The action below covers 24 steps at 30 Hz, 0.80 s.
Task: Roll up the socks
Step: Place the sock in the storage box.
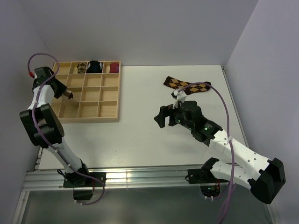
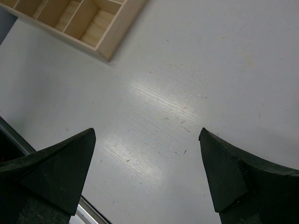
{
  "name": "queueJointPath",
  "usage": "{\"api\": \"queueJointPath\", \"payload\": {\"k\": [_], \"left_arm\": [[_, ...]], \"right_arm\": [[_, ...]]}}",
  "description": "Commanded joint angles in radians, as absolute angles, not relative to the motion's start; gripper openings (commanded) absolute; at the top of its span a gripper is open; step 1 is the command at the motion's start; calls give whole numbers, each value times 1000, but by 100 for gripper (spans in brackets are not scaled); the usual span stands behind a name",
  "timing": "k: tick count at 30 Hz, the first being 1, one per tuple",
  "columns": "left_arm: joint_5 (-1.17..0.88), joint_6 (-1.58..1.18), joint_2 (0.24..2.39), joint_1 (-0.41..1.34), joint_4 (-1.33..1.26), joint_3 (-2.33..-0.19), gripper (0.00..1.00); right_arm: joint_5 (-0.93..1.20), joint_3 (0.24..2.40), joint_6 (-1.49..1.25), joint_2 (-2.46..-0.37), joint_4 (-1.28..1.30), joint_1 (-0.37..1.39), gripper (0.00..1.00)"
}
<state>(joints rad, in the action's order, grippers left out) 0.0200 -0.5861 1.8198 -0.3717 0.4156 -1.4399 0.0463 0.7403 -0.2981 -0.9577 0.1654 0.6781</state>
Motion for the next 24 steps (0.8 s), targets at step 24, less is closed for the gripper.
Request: {"api": "queueJointPath", "payload": {"k": [24], "left_arm": [[-86,-633,2098,-328,317,-1534,0]], "right_arm": [[45,753,-285,-1040,150,678,98]]}}
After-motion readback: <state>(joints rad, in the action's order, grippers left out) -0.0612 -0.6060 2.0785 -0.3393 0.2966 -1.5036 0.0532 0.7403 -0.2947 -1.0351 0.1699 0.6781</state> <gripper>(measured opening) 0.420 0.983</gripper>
